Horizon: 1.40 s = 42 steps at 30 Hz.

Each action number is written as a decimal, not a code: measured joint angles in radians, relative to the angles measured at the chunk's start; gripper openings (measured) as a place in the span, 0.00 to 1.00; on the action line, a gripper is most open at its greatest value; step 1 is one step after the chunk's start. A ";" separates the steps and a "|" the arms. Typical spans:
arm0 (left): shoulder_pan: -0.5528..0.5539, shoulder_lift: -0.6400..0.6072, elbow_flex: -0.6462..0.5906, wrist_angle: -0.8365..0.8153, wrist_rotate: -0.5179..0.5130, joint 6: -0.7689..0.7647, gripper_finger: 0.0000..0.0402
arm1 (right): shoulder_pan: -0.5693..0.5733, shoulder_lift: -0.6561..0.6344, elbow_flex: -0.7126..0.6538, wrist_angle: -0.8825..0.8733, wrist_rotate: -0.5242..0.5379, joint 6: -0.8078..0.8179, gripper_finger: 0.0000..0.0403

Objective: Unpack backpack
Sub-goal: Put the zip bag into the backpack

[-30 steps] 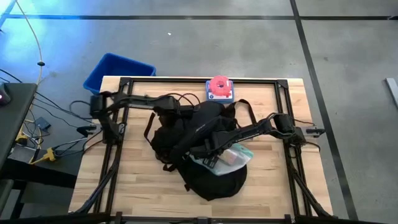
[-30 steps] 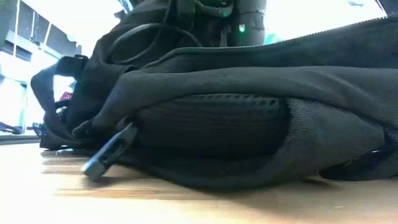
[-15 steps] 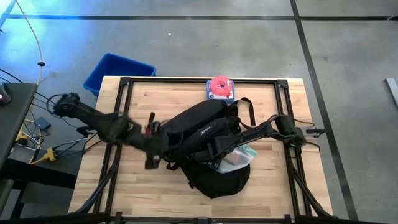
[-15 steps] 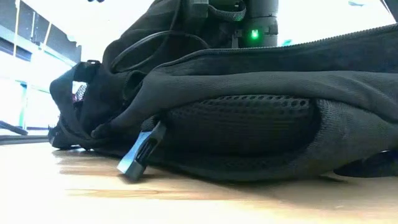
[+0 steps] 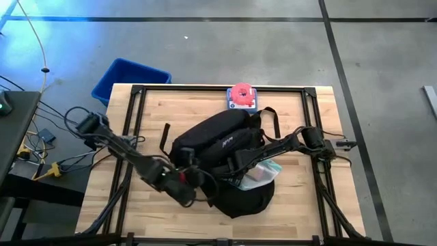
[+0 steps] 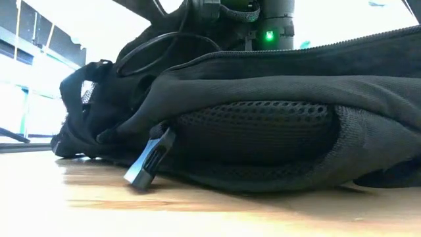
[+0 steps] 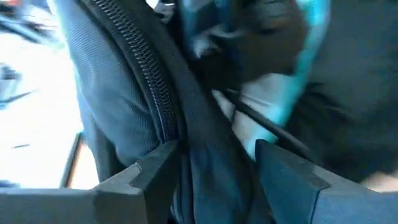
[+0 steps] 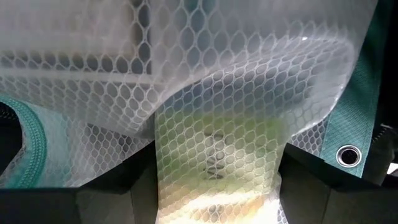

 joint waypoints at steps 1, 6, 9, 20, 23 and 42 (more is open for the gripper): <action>0.012 0.022 0.007 0.001 -0.029 0.001 0.49 | 0.000 0.000 0.000 0.000 -0.001 0.002 0.56; 0.057 0.093 0.047 -0.001 -0.034 0.028 0.42 | 0.003 0.000 0.000 0.001 -0.001 0.006 0.56; 0.069 0.106 0.065 -0.012 -0.002 0.030 0.25 | 0.005 0.001 0.000 0.007 0.000 0.008 0.56; -0.007 0.105 0.208 -0.168 -0.176 0.007 0.01 | 0.020 0.000 0.000 0.055 0.047 0.017 0.56; -0.040 0.104 0.257 -0.168 -0.211 0.006 0.01 | 0.017 0.000 -0.003 0.099 0.068 0.074 0.56; -0.118 0.103 0.292 -0.306 -0.161 -0.195 0.00 | 0.062 -0.001 -0.008 0.595 0.474 -0.281 0.96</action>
